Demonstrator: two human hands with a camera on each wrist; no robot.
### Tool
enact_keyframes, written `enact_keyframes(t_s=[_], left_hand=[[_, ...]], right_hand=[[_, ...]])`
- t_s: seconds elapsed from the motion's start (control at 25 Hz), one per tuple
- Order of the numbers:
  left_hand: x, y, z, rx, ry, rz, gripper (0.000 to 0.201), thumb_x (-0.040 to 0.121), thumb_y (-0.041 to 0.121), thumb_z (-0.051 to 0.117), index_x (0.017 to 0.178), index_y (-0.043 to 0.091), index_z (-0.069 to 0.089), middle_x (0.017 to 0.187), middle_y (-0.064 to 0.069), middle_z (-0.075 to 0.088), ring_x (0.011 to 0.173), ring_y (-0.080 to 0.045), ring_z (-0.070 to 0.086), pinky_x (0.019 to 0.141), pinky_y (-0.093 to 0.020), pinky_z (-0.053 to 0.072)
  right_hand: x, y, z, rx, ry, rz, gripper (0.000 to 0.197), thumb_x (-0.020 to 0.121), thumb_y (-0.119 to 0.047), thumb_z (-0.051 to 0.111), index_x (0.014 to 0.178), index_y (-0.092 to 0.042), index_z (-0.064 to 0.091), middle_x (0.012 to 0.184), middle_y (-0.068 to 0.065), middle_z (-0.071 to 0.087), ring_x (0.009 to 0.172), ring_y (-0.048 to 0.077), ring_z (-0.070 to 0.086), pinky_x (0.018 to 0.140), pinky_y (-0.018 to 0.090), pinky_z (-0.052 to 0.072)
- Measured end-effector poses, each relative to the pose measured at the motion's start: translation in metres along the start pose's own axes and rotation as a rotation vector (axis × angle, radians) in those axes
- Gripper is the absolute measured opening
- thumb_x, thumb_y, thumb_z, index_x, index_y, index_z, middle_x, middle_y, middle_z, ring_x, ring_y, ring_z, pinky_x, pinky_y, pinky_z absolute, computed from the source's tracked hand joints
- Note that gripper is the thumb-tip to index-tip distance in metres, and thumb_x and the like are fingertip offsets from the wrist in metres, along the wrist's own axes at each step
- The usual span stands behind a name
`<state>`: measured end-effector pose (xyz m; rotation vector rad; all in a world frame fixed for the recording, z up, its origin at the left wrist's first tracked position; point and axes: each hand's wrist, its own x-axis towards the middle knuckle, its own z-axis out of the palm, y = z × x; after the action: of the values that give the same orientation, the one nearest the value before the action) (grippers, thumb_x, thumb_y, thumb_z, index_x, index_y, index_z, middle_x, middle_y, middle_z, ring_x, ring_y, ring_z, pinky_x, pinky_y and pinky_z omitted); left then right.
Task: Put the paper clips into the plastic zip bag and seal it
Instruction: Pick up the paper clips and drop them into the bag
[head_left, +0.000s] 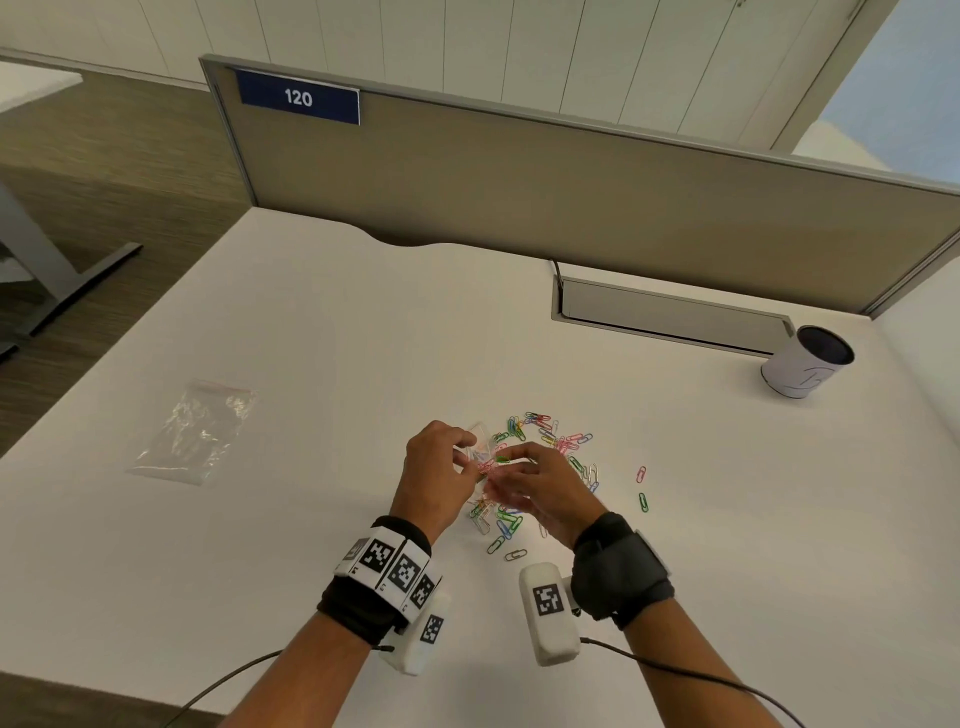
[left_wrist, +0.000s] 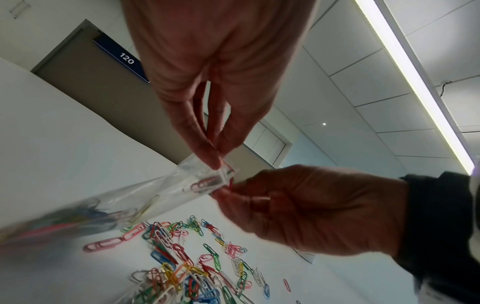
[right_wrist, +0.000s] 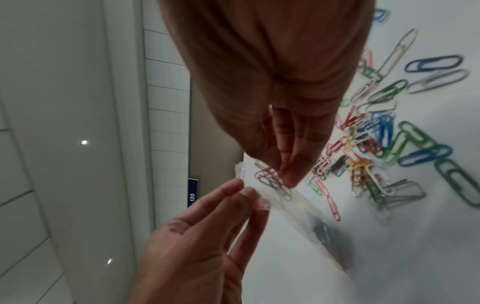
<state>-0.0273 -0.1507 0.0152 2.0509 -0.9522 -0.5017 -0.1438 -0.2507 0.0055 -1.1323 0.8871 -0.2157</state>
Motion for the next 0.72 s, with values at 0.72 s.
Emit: enact_keyframes(t_s=[0.72], left_hand=[[0.002,-0.006,-0.016,0.032,0.085,0.008,0.028,0.080,-0.004,0.066,0.106,0.003,0.068,0.107,-0.013,0.065,0.077,-0.016,0.063,0.074,-0.022,0.051]], right_hand=[[0.013,0.005,-0.021,-0.924,0.255,-0.289,0.058,0.076,-0.038,0.074,0.126,-0.019,0.051,0.131,0.006,0.056,0.125,0.026,0.048,0.103,0.041,0.043]])
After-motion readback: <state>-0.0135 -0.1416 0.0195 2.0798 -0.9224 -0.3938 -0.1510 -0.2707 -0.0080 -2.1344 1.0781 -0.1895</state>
